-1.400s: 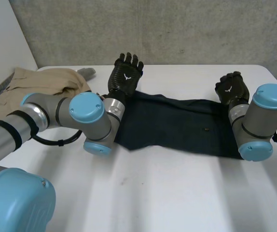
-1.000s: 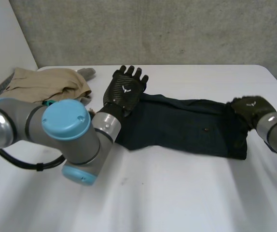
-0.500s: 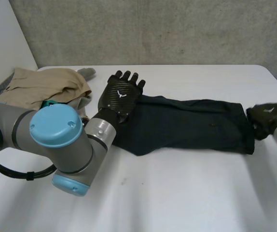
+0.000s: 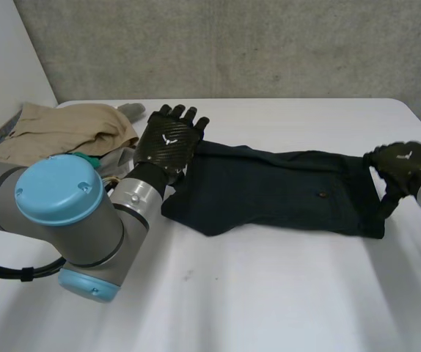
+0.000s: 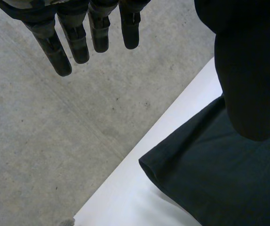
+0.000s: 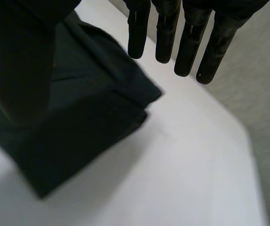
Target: Fold the laundry.
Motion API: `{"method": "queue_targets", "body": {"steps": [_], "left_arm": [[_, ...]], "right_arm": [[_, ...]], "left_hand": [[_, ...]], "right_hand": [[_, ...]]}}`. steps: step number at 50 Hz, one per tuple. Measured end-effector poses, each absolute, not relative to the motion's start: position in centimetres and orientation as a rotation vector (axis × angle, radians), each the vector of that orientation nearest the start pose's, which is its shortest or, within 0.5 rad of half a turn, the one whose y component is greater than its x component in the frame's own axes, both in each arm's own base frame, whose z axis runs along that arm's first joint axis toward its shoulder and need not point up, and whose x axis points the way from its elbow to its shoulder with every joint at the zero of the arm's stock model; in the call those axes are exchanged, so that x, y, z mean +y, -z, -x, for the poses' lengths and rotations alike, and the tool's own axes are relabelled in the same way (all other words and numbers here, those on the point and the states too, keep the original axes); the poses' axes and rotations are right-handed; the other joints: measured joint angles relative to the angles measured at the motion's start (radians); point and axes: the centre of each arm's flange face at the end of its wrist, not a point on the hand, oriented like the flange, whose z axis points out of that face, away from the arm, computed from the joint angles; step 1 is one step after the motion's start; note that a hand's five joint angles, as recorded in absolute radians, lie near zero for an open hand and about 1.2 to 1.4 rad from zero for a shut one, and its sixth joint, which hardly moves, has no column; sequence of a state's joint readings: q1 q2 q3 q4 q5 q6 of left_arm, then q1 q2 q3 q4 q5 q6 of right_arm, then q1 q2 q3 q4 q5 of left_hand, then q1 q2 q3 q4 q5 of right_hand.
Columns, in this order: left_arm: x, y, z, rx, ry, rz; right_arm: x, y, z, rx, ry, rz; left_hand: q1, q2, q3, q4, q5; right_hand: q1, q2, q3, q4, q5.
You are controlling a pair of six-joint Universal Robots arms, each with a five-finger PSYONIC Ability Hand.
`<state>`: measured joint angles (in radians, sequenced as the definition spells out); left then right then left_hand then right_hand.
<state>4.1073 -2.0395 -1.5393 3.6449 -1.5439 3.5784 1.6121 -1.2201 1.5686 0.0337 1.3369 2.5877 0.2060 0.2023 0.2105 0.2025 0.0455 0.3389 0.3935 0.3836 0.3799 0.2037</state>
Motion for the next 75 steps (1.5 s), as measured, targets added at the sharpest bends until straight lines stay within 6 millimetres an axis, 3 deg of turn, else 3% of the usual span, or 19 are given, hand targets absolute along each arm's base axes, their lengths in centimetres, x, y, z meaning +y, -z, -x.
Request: {"method": "queue_targets", "body": {"steps": [8, 16, 18, 20, 21, 27, 31, 40, 44, 49, 50, 54, 60, 64, 66, 67, 68, 70, 75], "left_arm": [[-25.2, -19.8, 33.7, 1.945, 2.386, -1.151], [-25.1, -19.8, 33.7, 1.950, 2.386, -1.152], [-25.1, -19.8, 33.7, 1.951, 2.386, -1.152], [-25.1, -19.8, 33.7, 1.950, 2.386, -1.151], [-25.2, -19.8, 33.7, 1.950, 2.387, -1.151], [-25.1, -20.0, 33.7, 1.944, 2.394, -1.149], [-24.9, -20.5, 33.7, 1.936, 2.407, -1.142], [-24.5, -21.6, 33.2, 1.930, 2.440, -1.115], [-24.4, -21.9, 32.8, 1.938, 2.447, -1.094], [-24.9, -22.3, 32.1, 1.942, 2.447, -1.056], [-25.1, -22.4, 31.9, 1.941, 2.449, -1.045], [-25.4, -22.8, 31.5, 1.942, 2.460, -1.011], [-25.9, -23.2, 31.0, 1.957, 2.475, -0.966], [-26.2, -23.3, 30.8, 1.963, 2.482, -0.949], [-26.4, -23.5, 30.8, 1.958, 2.490, -0.938], [-26.5, -23.5, 30.8, 1.957, 2.491, -0.936], [-26.7, -23.7, 30.8, 1.949, 2.498, -0.927], [-26.9, -23.9, 30.8, 1.943, 2.503, -0.922], [-27.4, -24.6, 31.1, 1.914, 2.529, -0.909]], "right_arm": [[-32.0, -15.5, -16.6, 2.509, 1.575, 0.858], [-32.6, -13.1, -16.4, 2.519, 1.549, 0.867], [-33.0, -12.9, -16.4, 2.514, 1.581, 0.869], [-33.1, -12.9, -16.3, 2.513, 1.590, 0.869], [-33.4, -13.0, -16.1, 2.509, 1.619, 0.865], [-34.0, -13.8, -15.4, 2.503, 1.701, 0.848], [-34.2, -15.7, -15.0, 2.480, 1.794, 0.870], [-34.8, -19.7, -14.8, 2.405, 2.024, 1.196], [-34.8, -21.2, -16.9, 2.270, 2.131, 1.465], [-33.3, -22.1, -23.0, 1.924, 2.209, 1.733], [-32.2, -21.9, -25.6, 1.774, 2.207, 1.806], [-29.3, -20.2, -31.0, 1.452, 2.138, 1.926], [-25.2, -16.0, -36.0, 1.149, 1.944, 2.009], [-23.7, -14.4, -37.4, 1.085, 1.863, 2.014], [-23.3, -14.3, -37.8, 1.094, 1.842, 1.991], [-23.3, -14.3, -37.8, 1.100, 1.840, 1.985], [-23.5, -14.7, -37.7, 1.138, 1.840, 1.949], [-23.7, -15.3, -37.5, 1.183, 1.843, 1.908], [-26.3, -19.1, -35.1, 1.535, 1.894, 1.536]], "left_hand": [[0.000, 0.000, 0.000, 0.000, 0.000], [0.000, 0.000, 0.000, 0.000, 0.000], [0.000, 0.000, 0.000, 0.000, 0.000], [0.000, 0.000, 0.000, 0.000, 0.000], [0.000, 0.000, 0.000, 0.000, 0.000], [0.000, 0.000, 0.000, 0.000, 0.000], [0.000, 0.000, 0.000, 0.000, 0.000], [0.000, 0.000, 0.000, 0.000, 0.000], [0.000, 0.000, 0.000, 0.000, 0.000], [0.000, 0.000, 0.000, 0.000, 0.000], [0.000, 0.000, 0.000, 0.000, 0.000], [0.000, 0.000, 0.000, 0.000, -0.001], [0.000, 0.000, 0.000, 0.000, 0.000], [0.000, 0.000, 0.000, 0.000, 0.000], [0.000, 0.000, 0.000, 0.000, 0.000], [0.000, 0.000, 0.000, 0.000, 0.000], [0.000, 0.000, 0.000, 0.000, 0.000], [0.000, 0.000, 0.000, 0.000, 0.000], [0.000, 0.000, 0.000, 0.000, -0.001]], "right_hand": [[0.052, 0.037, 0.074, 0.083, 0.070], [0.175, 0.217, 0.226, 0.226, 0.206], [0.346, 0.535, 0.547, 0.557, 0.537], [0.346, 0.535, 0.547, 0.557, 0.537], [0.470, 0.714, 0.760, 0.784, 0.738], [0.523, 0.765, 0.791, 0.807, 0.743], [0.523, 0.765, 0.791, 0.807, 0.743], [0.523, 0.779, 0.791, 0.807, 0.743], [0.523, 0.779, 0.791, 0.807, 0.743], [0.523, 0.779, 0.791, 0.807, 0.743], [0.523, 0.779, 0.791, 0.807, 0.750], [0.523, 0.779, 0.797, 0.807, 0.790], [0.523, 0.779, 0.799, 0.807, 0.792], [0.494, 0.716, 0.733, 0.740, 0.732], [0.180, 0.251, 0.292, 0.298, 0.305], [0.180, 0.251, 0.292, 0.298, 0.305], [0.019, 0.040, 0.056, 0.062, 0.063], [-0.088, -0.105, -0.096, -0.084, -0.079], [-0.140, -0.178, -0.173, -0.149, -0.142]]}}
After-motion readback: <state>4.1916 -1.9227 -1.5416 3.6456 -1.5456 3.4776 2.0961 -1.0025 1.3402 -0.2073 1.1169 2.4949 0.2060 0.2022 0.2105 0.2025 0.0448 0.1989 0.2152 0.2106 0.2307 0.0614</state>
